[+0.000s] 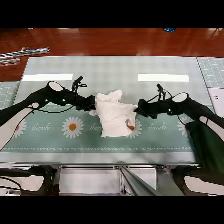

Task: Fold the shirts.

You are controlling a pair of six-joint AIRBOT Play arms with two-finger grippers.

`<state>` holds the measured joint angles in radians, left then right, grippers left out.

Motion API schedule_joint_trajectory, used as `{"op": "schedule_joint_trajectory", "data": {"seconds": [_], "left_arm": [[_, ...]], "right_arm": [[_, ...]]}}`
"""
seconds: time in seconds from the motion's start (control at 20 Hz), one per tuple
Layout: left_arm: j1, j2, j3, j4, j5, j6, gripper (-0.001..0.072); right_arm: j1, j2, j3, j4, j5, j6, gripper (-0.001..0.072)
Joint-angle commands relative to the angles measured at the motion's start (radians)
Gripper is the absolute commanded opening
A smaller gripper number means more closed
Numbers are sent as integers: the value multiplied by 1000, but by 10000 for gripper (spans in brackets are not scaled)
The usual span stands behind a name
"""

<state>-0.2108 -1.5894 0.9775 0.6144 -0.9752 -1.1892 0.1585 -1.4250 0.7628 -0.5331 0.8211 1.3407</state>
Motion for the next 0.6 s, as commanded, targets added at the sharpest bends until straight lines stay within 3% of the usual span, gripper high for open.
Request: {"op": "schedule_joint_trajectory", "data": {"seconds": [0.0,0.25,0.55], "left_arm": [[31,27,24,-4,-32,-2,19],[188,226,252,-4,-126,-21,18],[382,477,607,-4,-130,-74,18]], "right_arm": [[-4,-24,96,87,98,-115,21],[-52,143,455,-250,229,65,21],[-106,309,1009,-478,457,126,21]]}}
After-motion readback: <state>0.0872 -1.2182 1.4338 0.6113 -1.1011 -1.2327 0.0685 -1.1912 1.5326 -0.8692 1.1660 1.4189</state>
